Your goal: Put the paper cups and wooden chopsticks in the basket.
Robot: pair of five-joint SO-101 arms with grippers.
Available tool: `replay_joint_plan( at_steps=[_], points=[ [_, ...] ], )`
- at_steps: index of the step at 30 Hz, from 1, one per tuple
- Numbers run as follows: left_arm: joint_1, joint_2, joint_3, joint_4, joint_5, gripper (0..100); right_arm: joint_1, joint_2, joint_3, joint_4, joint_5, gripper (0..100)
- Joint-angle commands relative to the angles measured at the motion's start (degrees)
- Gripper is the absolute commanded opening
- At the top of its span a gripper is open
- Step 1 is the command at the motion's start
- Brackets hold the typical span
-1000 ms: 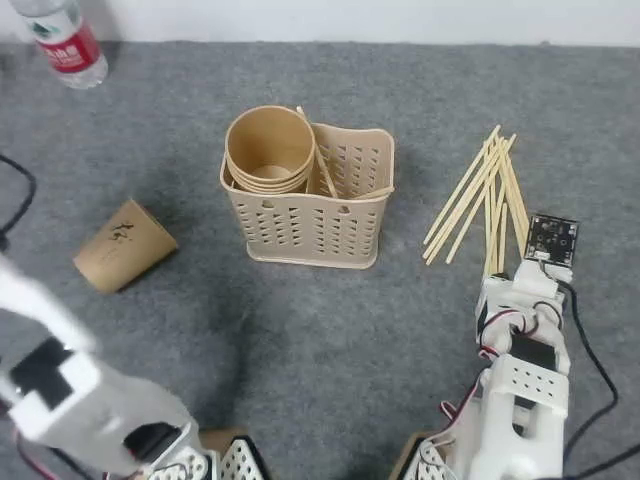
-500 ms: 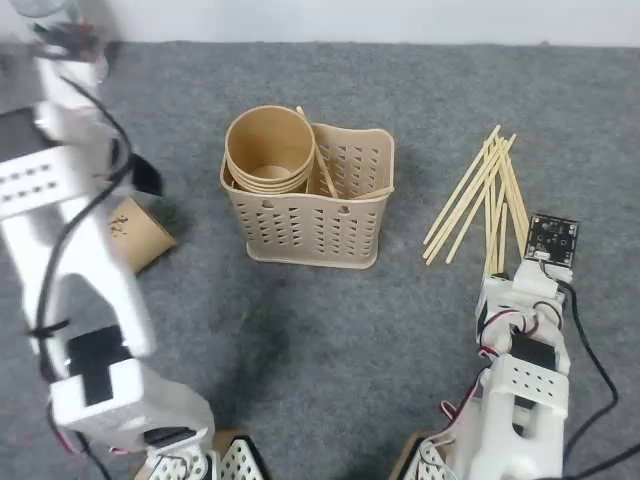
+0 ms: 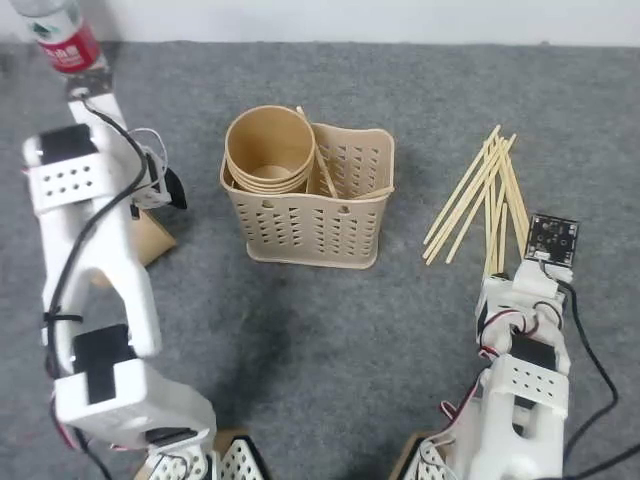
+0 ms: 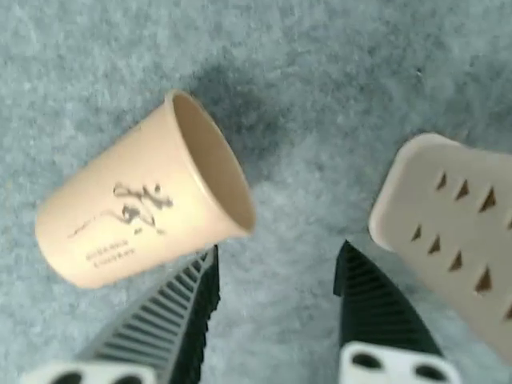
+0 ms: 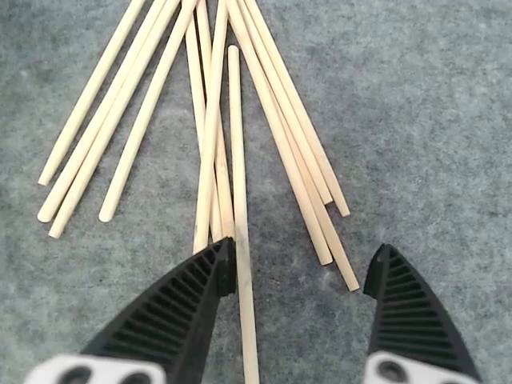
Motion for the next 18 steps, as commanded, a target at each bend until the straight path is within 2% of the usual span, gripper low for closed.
replay_joint_plan(
  at_steps=[1,8,18],
  points=[
    [0.4,-2.8,2.3,-5.1,0.3,22,-0.3,-0.7,-0.4,-1.2,-0.6,26.3],
    [-3.8,-2.7,6.8,-11.4,-2.5,21,-0.3,-0.7,-0.4,-1.2,-0.6,26.3],
    [-19.3,-2.7,7.4,-12.2,-19.3,19,-0.3,-0.7,-0.4,-1.1,-0.6,26.3]
  ],
)
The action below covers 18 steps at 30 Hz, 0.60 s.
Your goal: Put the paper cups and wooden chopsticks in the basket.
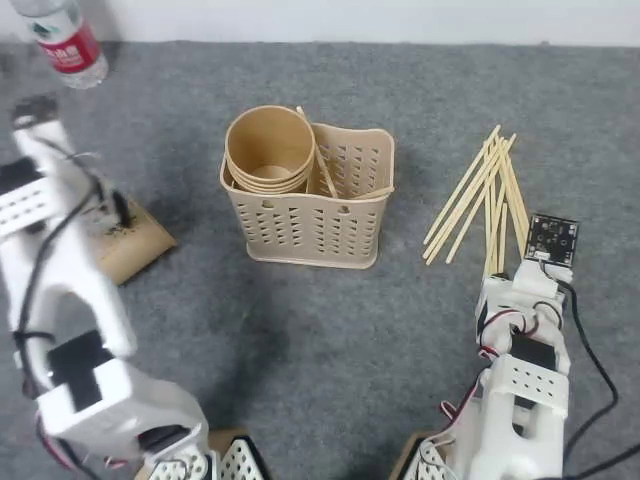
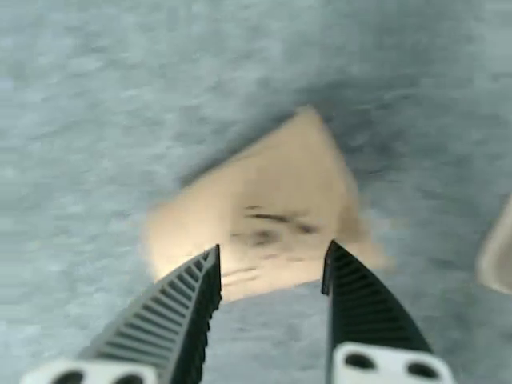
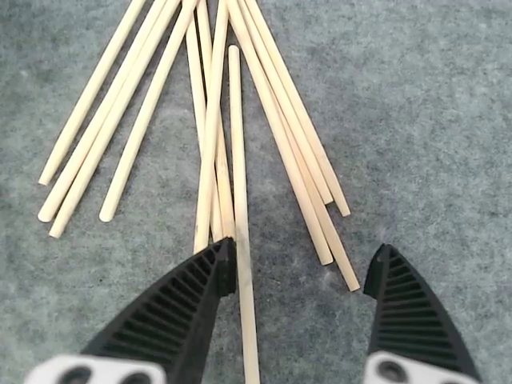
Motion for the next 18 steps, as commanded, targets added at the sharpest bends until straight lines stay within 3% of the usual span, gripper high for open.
replay_joint_plan(
  at_steps=[1,4,7,14,18],
  points=[
    [-7.0,-2.7,-0.3,-1.6,-7.7,19,-0.2,-0.7,-0.4,-1.1,-0.6,26.3],
    [-10.5,-2.7,-0.3,-2.8,-11.7,19,-0.2,-0.7,-0.4,-0.9,-0.6,26.3],
    [-10.6,-3.4,-1.2,-2.8,-11.2,20,-0.2,-0.7,-0.4,-1.0,-0.6,26.3],
    [6.4,-3.6,-13.5,10.5,4.4,25,-0.2,-0.6,-0.4,-0.7,-0.6,26.3],
    [15.7,-1.2,-18.8,11.0,8.6,26,-0.2,-0.6,-0.4,-1.0,-0.6,26.3]
  ],
)
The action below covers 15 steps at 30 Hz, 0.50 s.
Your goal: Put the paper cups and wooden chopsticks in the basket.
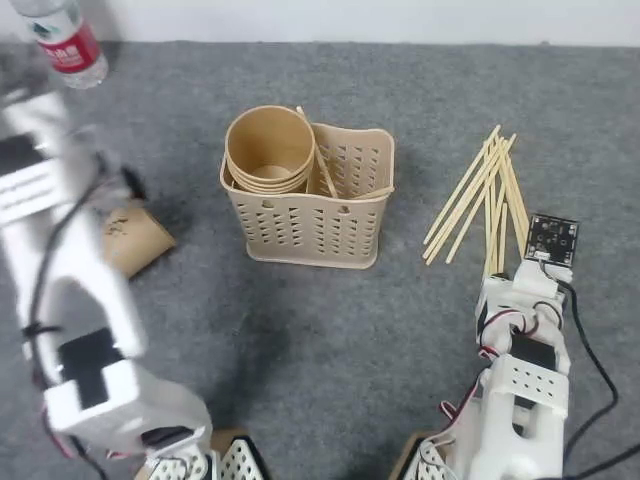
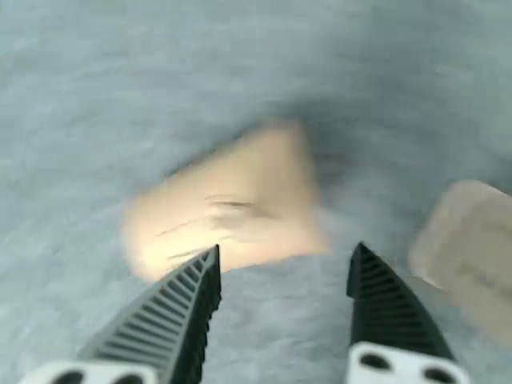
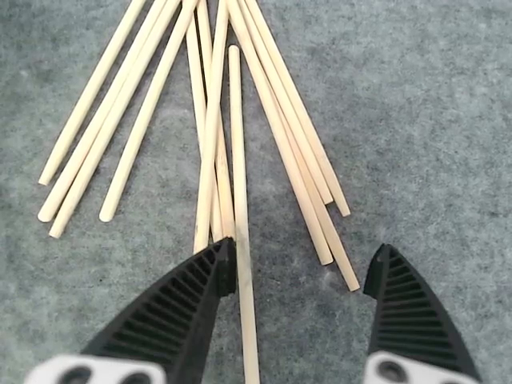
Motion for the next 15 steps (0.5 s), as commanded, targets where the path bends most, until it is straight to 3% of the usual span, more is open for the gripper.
replay_joint_plan(
  at_steps=[1,6,10,15],
  points=[
    [10.7,0.4,-7.3,-0.2,4.0,26,-0.2,-0.6,-0.4,-1.1,-0.6,26.3],
    [14.0,11.3,-8.2,-7.5,4.4,25,0.0,-0.6,-0.4,-1.1,-0.6,26.3],
    [11.5,20.4,-8.7,-10.5,4.2,23,-0.1,-0.6,-0.4,-1.2,-0.6,26.3],
    [8.4,27.7,-16.6,-6.9,4.0,23,-0.1,-0.7,-0.4,-1.2,-0.6,26.3]
  ],
)
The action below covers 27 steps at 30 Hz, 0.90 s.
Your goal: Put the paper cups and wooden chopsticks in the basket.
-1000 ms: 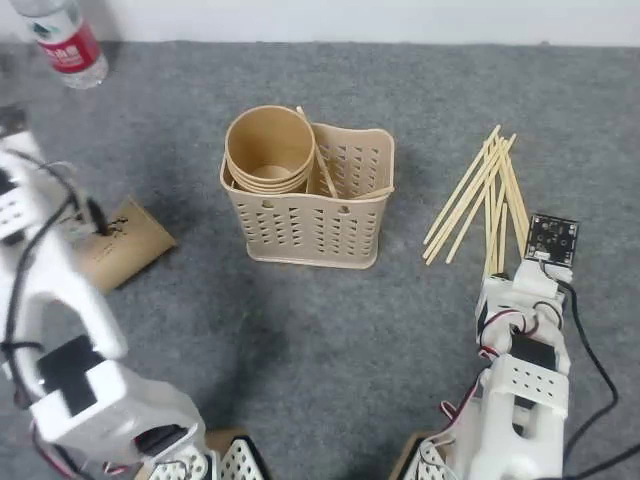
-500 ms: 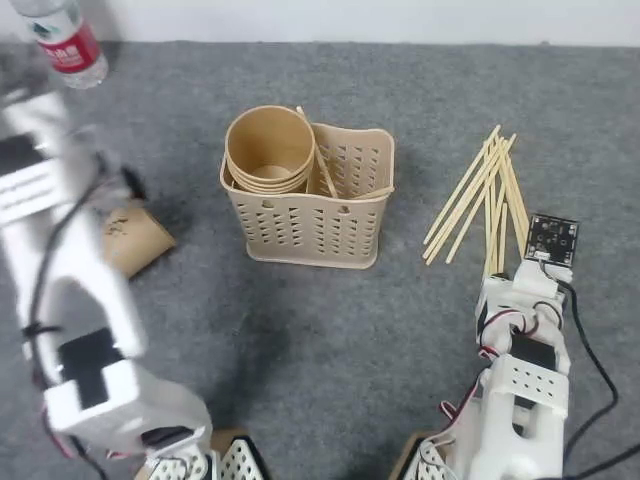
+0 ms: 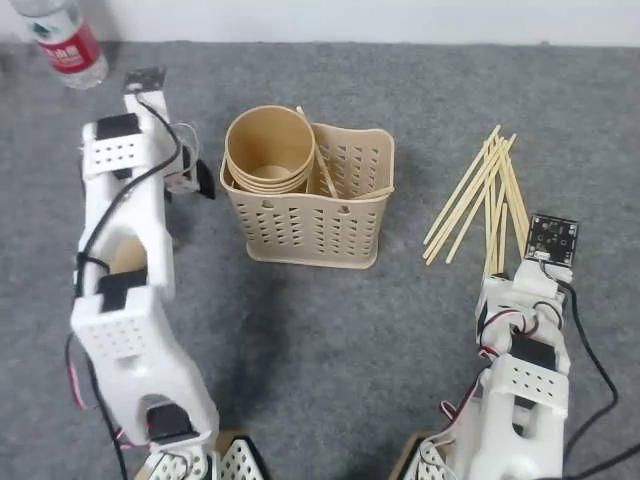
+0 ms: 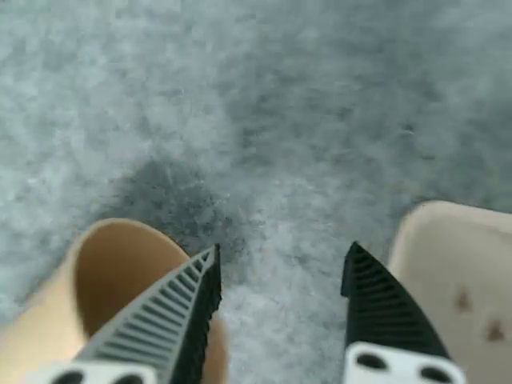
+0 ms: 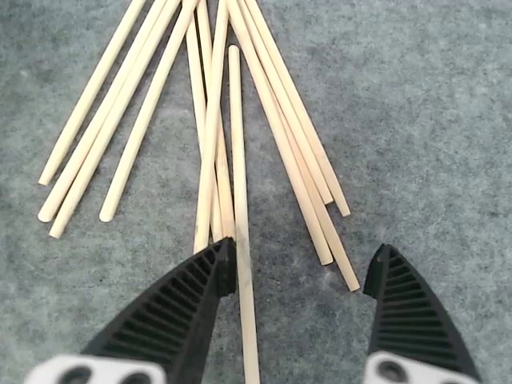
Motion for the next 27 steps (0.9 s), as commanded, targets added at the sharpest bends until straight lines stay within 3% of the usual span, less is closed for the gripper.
replay_joint_plan(
  at_steps=[1,8,20,27],
  points=[
    [-2.6,3.4,-9.5,4.2,0.1,23,-0.1,-0.7,-0.4,-1.2,-0.6,26.3],
    [-6.7,6.3,-21.2,25.5,-11.5,23,-0.1,-0.7,-0.4,-1.2,-0.6,26.3],
    [-32.5,-4.4,-13.3,25.4,-35.3,23,-0.2,-0.6,-0.4,-1.2,-0.6,26.3],
    [-37.4,-15.1,-5.1,25.3,-46.1,23,-0.2,-0.6,-0.4,-1.2,-0.6,26.3]
  ],
)
